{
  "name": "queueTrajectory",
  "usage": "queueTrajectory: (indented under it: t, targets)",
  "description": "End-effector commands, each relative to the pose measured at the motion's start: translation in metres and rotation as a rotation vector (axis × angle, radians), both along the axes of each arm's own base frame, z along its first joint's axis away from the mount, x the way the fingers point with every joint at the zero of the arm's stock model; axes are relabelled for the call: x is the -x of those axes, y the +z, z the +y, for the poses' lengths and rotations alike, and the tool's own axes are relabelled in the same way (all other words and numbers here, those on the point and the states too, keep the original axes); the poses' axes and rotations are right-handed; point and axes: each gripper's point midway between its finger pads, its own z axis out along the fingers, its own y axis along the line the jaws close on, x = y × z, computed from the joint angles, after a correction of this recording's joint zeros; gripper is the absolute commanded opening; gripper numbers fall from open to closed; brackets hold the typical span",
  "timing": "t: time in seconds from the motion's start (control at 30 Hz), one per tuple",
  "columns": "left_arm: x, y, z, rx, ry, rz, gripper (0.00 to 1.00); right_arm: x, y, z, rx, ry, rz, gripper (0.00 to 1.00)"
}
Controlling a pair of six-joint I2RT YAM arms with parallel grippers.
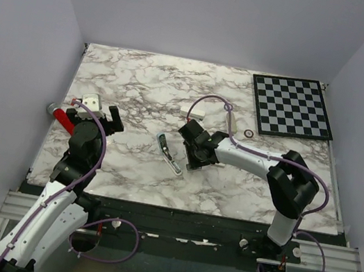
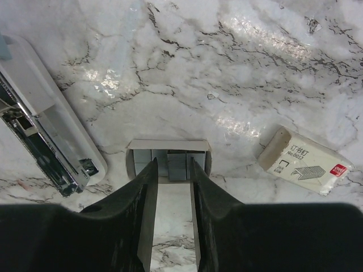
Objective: Load the staples into the stapler
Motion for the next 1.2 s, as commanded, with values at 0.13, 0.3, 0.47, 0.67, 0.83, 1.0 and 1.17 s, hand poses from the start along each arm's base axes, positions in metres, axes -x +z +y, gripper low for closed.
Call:
queueTrajectory:
  t: [0.13,0.3,0.47,0.67,0.83,1.0,1.17]
  targets:
    - [-0.001,0.002,-0.004,-0.005,-0.024,-0.01,0.99,0.005,-0.016,-0.005,0.037,0.007,0.023,0.33]
    - [-0.002,0.002,-0.005,-0.005,-0.025,-0.007,0.99,0.005,-0.015,-0.002,0.025,0.024,0.028,0.26]
    - [-0.002,0.001,-0.005,-0.006,-0.027,-0.005,0.99,0.007,-0.013,0.005,-0.003,0.07,0.034,0.23]
    - [-0.002,0.001,-0.005,-0.006,-0.03,-0.004,0.99,0.007,-0.009,0.01,-0.028,0.116,0.03,0.23]
    - [-0.002,0.002,-0.005,-0.007,-0.028,-0.006,0.99,0.007,-0.012,0.009,-0.021,0.09,0.033,0.27]
    - [-0.002,0.002,-0.006,-0.007,-0.031,-0.006,0.99,0.003,-0.014,-0.004,0.043,0.042,0.016,0.3]
    - [-0.002,0.002,-0.006,-0.007,-0.033,-0.008,0.99,0.003,-0.019,-0.004,0.05,0.041,0.029,0.3]
